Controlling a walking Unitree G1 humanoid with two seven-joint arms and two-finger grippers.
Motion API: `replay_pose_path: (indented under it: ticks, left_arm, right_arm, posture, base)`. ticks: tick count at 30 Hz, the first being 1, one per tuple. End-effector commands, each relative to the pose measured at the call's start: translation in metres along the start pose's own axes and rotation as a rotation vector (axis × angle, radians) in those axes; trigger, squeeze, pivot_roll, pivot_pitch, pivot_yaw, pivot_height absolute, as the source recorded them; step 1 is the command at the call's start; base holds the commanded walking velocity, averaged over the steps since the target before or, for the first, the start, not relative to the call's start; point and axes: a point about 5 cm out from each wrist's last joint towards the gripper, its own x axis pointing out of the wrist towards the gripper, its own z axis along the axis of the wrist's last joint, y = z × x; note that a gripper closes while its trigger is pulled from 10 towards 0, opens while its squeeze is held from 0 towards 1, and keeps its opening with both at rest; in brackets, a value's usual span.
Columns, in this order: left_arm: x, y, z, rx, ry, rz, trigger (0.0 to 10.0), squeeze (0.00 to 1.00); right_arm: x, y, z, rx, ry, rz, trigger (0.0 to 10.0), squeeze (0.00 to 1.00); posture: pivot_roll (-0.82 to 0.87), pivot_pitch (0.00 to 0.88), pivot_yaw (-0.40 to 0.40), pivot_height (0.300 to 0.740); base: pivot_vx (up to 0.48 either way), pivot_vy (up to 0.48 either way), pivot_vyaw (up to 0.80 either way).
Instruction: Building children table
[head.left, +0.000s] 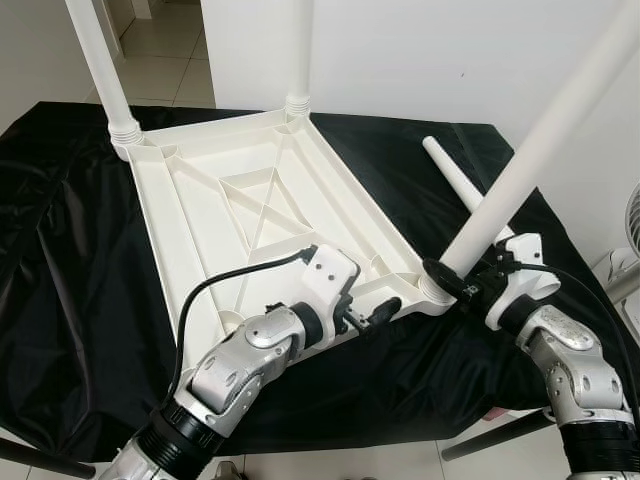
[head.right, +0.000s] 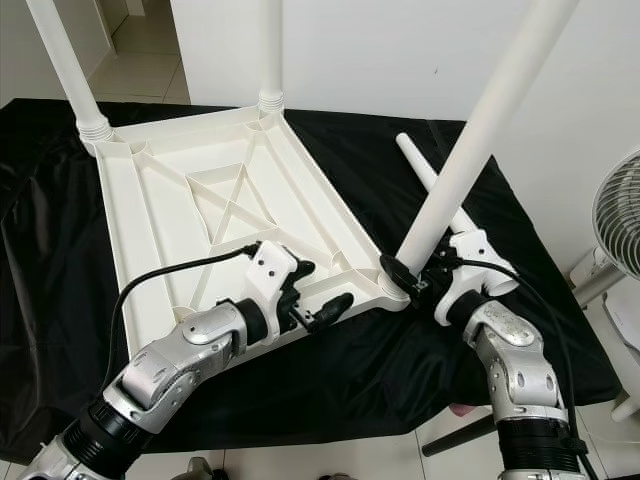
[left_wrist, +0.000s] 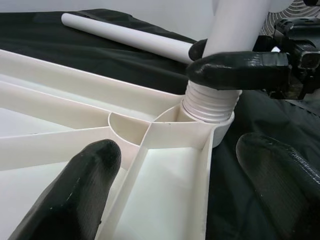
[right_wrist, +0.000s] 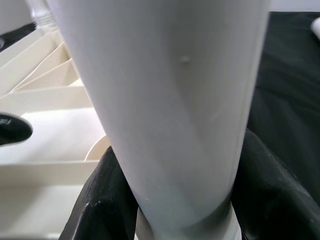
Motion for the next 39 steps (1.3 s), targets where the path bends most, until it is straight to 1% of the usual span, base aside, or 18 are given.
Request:
replay_pose_path:
  ticks: [1,5,8,14,16,17,18,19,20,21,22,23,24,28,29,30,32,39]
  left_arm:
    - [0.001,-0.012,-0.004,0.007,0.023,-0.168,10.0,0.0]
    - [0.0,-0.014,-0.005,0.022,0.029,-0.188,10.0,0.0]
    - [-0.001,-0.016,-0.005,0.023,0.028,-0.198,10.0,0.0]
    - [-0.002,-0.018,-0.005,0.021,0.023,-0.204,10.0,0.0]
    - [-0.002,-0.018,-0.005,0.021,0.018,-0.198,10.0,0.0]
    - [-0.002,-0.017,-0.004,0.021,0.016,-0.195,10.0,0.0]
    - [-0.002,-0.017,-0.004,0.021,0.016,-0.195,10.0,0.0]
    - [-0.002,-0.017,-0.005,0.02,0.014,-0.193,10.0,0.0]
    - [-0.002,-0.017,-0.005,0.02,0.014,-0.193,10.0,0.0]
    - [-0.002,-0.017,-0.005,0.021,0.013,-0.191,10.0,0.0]
    - [-0.002,-0.017,-0.005,0.021,0.013,-0.191,10.0,0.0]
    - [-0.001,-0.016,-0.004,0.024,0.011,-0.187,10.0,0.0]
    - [-0.001,-0.016,-0.004,0.025,0.01,-0.186,10.0,0.0]
    - [-0.001,-0.015,-0.003,0.025,0.009,-0.185,10.0,0.0]
    - [-0.001,-0.015,-0.003,0.025,0.008,-0.185,10.0,0.0]
    - [-0.001,-0.015,-0.003,0.025,0.008,-0.185,10.0,0.0]
    - [0.0,-0.015,-0.002,0.027,0.005,-0.187,10.0,0.0]
    - [0.001,-0.015,-0.002,0.03,0.005,-0.191,10.0,0.0]
  right_arm:
    - [-0.002,0.002,-0.007,0.057,0.014,-0.027,10.0,0.0]
    - [0.0,0.01,-0.016,0.081,0.029,-0.151,10.0,0.0]
    - [0.001,0.012,-0.02,0.087,0.052,-0.192,10.0,0.0]
    - [0.003,0.021,-0.018,0.092,0.027,-0.25,10.0,0.0]
    - [0.005,0.028,-0.015,0.1,0.007,-0.311,10.0,0.0]
    - [0.006,0.032,-0.014,0.126,-0.005,-0.371,10.0,0.0]
    - [0.006,0.032,-0.014,0.126,-0.005,-0.371,10.0,0.0]
    - [0.007,0.034,-0.014,0.146,-0.01,-0.417,10.0,0.0]
    - [0.007,0.034,-0.014,0.146,-0.01,-0.417,10.0,0.0]
    - [0.006,0.036,-0.014,0.145,-0.006,-0.478,10.0,0.0]
    - [0.006,0.036,-0.014,0.145,-0.006,-0.478,10.0,0.0]
    - [0.006,0.046,-0.016,0.178,-0.003,-0.586,10.0,0.0]
    - [0.007,0.05,-0.017,0.184,0.002,-0.619,10.0,0.0]
    - [0.007,0.055,-0.017,0.186,-0.001,-0.65,10.0,0.0]
    - [0.007,0.059,-0.017,0.19,-0.001,-0.695,10.0,0.0]
    - [0.007,0.059,-0.017,0.19,-0.001,-0.695,10.0,0.0]
    - [0.01,0.068,-0.018,0.211,0.003,-0.704,10.0,0.0]
    - [0.009,0.066,-0.018,0.221,0.007,-0.714,10.0,0.0]
  posture:
    - [0.0,0.057,-0.028,0.74]
    - [0.0,0.053,-0.032,0.74]
    - [0.0,0.051,-0.033,0.74]
    - [0.0,0.05,-0.039,0.74]
    - [0.0,0.047,-0.044,0.74]
    - [0.0,0.045,-0.047,0.74]
    - [0.0,0.045,-0.047,0.74]
    - [0.0,0.043,-0.05,0.74]
    - [0.0,0.043,-0.05,0.74]
    - [0.0,0.04,-0.054,0.74]
    - [0.0,0.04,-0.054,0.74]
    - [0.0,0.035,-0.058,0.74]
    - [0.0,0.035,-0.058,0.74]
    - [0.01,0.033,-0.06,0.74]
    - [0.0,0.033,-0.059,0.74]
    - [0.0,0.033,-0.059,0.74]
    - [0.0,0.026,-0.055,0.74]
    - [0.0,0.022,-0.056,0.74]
  base:
    - [0.0,0.0,0.0]
    - [0.0,0.0,0.0]
    - [0.0,0.0,0.0]
    - [0.0,0.0,0.0]
    - [0.0,0.0,0.0]
    - [0.0,0.0,0.0]
    - [0.0,0.0,0.0]
    - [0.0,0.0,0.0]
    - [0.0,0.0,0.0]
    - [0.0,0.0,0.0]
    - [0.0,0.0,0.0]
    - [0.0,0.0,0.0]
    - [0.0,0.0,0.0]
    - [0.0,0.0,0.0]
    - [0.0,0.0,0.0]
    - [0.0,0.0,0.0]
    - [0.0,0.0,0.0]
    - [0.0,0.0,0.0]
